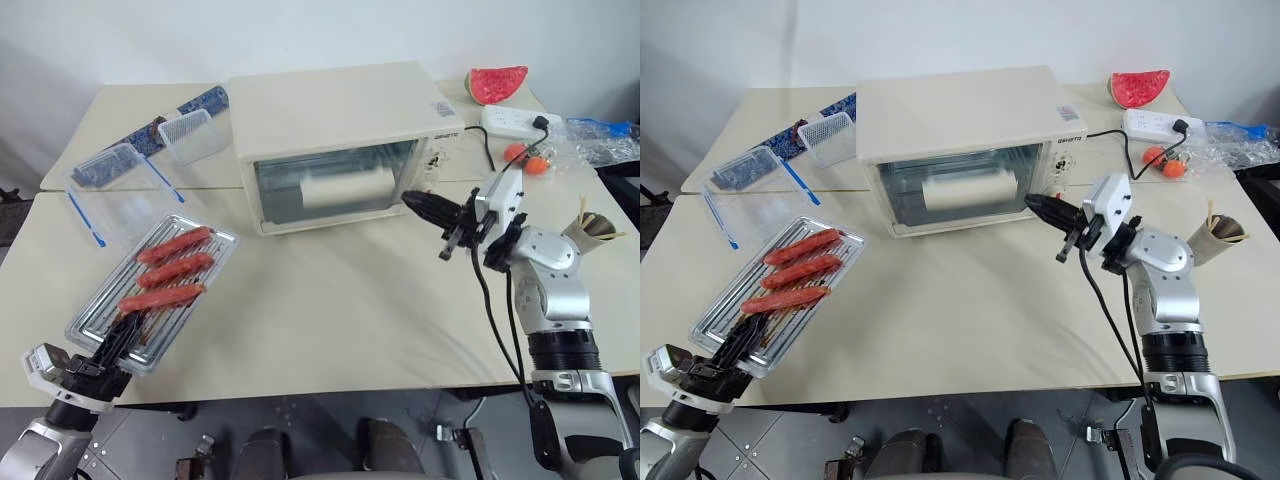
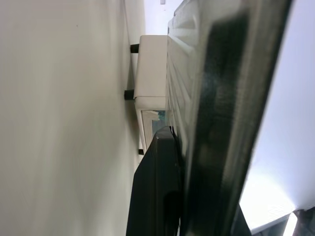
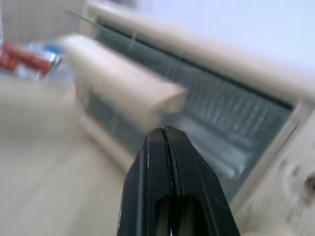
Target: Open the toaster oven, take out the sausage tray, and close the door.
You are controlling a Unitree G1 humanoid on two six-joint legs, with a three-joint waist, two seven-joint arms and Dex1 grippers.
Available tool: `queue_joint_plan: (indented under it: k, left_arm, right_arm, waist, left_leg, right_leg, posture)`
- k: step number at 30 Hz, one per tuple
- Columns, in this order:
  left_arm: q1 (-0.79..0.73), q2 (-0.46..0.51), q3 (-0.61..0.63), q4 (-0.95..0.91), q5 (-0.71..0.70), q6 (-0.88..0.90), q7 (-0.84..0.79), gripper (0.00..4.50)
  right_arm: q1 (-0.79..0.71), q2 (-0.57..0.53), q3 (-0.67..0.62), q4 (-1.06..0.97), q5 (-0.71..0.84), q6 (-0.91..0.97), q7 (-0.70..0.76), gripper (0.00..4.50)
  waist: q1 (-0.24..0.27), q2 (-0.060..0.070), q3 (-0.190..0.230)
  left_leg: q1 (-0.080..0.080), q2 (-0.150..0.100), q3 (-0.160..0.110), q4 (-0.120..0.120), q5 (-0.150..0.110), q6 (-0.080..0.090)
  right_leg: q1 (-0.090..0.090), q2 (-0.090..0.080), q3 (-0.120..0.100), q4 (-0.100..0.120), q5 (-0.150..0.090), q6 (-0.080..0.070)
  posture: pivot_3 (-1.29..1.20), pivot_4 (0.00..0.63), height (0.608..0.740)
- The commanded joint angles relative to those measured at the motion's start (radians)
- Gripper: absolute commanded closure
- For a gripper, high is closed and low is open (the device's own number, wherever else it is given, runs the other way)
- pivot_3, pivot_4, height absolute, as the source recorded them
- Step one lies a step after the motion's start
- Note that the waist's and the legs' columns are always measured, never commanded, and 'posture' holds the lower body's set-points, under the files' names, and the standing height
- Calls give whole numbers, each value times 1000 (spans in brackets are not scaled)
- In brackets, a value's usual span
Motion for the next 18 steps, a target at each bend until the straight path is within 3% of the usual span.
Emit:
queue_joint_plan:
  k: [1,4,9,12,18]
  left_arm:
    - [1,32,-7,12,-29,31,-26,4500]
    - [3,64,-45,8,-29,59,-34,4500]
    - [-15,158,-163,-17,-29,109,-59,4500]
    - [-33,229,-238,-13,-25,130,-73,4500]
    - [-234,345,-442,49,-6,174,-95,4500]
  right_arm:
    - [-35,9,-40,-19,27,16,-45,4476]
    - [-27,0,-44,-36,31,35,-48,4476]
    - [179,-133,-83,-260,152,239,43,4316]
    - [303,-189,-123,-376,178,278,55,3598]
    - [601,-223,-277,-583,226,255,71,1655]
  waist:
    - [0,0,0]
    - [0,0,0]
    - [21,0,0]
    - [23,1,0]
    - [36,1,0]
  left_leg:
    - [0,0,0,0,0,0]
    - [0,0,0,-1,0,0]
    - [0,1,-2,-1,-1,1]
    - [-1,0,0,-2,-3,2]
    - [0,-1,3,-2,-3,2]
  right_leg:
    - [0,0,0,0,0,0]
    - [0,0,0,0,0,0]
    - [0,0,-1,0,0,0]
    - [0,0,-1,-2,0,0]
    - [0,0,-2,-4,0,0]
  posture:
    - [0,150,740]
    - [0,150,740]
    - [0,150,740]
    - [0,150,740]
    - [0,150,740]
